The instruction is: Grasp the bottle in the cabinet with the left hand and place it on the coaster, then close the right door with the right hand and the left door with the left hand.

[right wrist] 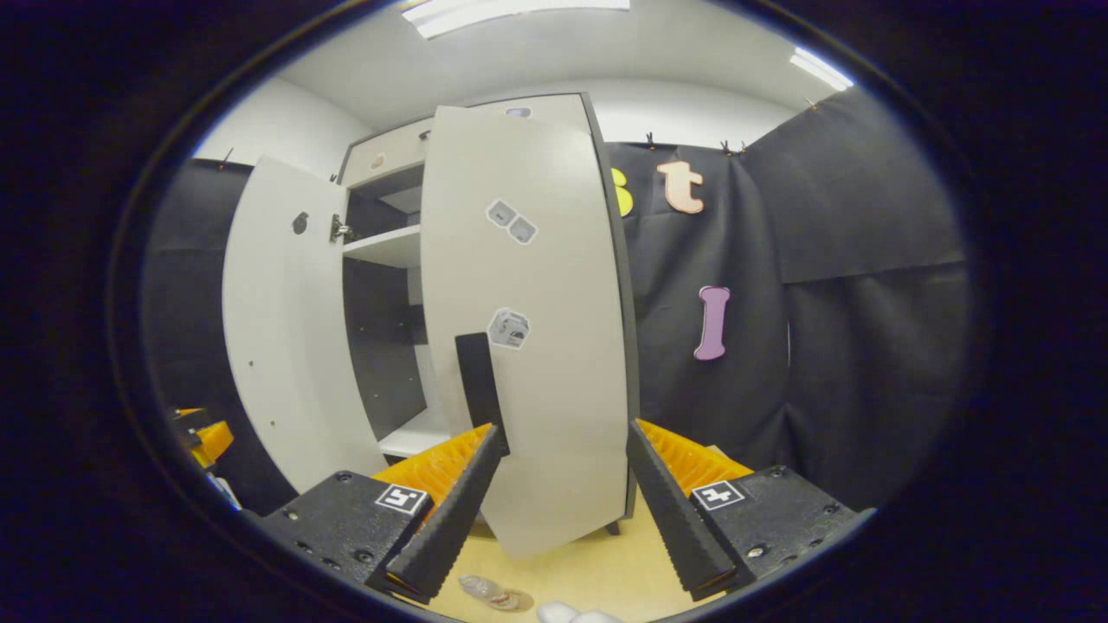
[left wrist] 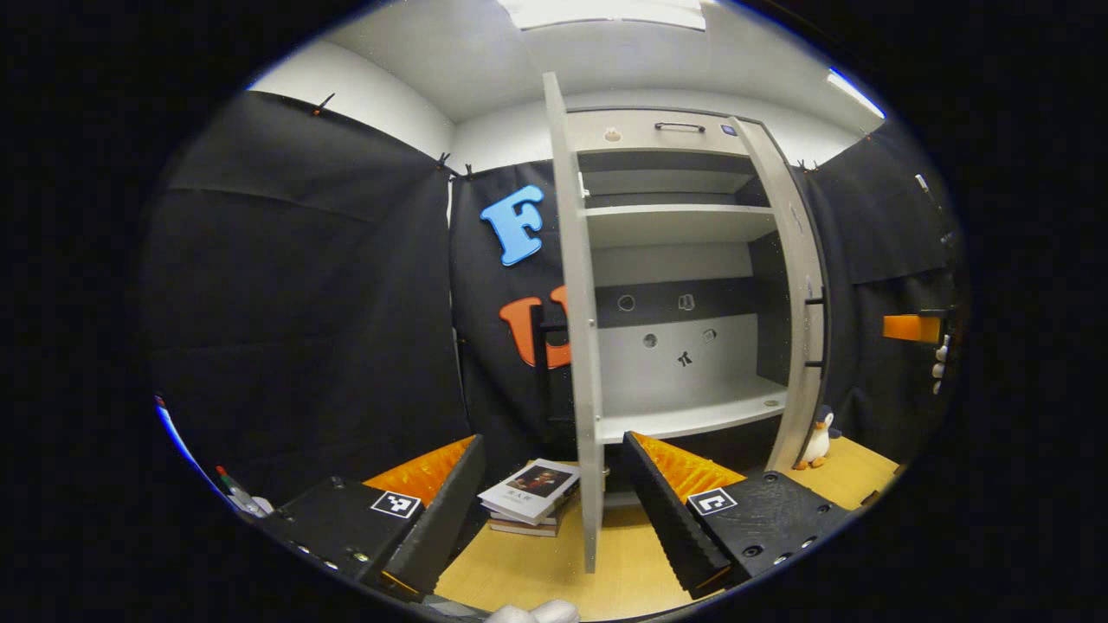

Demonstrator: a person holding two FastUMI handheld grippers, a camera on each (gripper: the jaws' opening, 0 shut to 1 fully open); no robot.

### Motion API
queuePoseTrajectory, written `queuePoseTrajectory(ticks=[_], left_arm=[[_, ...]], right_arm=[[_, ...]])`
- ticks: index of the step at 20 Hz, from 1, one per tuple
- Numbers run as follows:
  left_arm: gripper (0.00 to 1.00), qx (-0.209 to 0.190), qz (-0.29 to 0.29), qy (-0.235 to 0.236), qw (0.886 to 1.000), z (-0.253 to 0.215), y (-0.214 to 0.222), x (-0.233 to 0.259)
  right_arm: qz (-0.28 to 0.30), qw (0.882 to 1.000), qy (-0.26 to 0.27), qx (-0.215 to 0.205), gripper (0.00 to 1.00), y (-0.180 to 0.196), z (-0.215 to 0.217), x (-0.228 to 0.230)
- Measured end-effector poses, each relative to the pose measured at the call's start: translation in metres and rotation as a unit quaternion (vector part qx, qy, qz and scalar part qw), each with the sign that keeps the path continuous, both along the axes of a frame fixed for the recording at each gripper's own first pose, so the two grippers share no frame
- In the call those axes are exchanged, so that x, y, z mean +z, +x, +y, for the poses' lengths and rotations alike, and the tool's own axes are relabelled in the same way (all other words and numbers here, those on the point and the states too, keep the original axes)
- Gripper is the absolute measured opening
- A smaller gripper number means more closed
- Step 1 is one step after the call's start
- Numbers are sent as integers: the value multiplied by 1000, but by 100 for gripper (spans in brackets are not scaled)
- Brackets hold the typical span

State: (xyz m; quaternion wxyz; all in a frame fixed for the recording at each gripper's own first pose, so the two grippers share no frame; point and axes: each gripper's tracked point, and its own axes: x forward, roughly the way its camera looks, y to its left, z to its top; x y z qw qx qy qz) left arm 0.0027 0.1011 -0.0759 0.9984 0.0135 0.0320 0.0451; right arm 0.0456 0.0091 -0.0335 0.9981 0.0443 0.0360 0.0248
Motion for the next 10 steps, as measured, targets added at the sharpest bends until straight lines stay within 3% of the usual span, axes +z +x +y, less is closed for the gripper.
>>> queuePoseTrajectory(ticks=[5,6,10], left_arm=[[96,38,6,-6,999,56,32,-10],[96,41,8,-4,999,63,41,-13],[96,36,7,1,999,81,73,-16]], right_arm=[[-3,1000,-19,4,96,-29,20,-5],[-2,1000,-18,5,100,-34,25,-7],[12,1000,-17,1,96,-55,36,-21]])
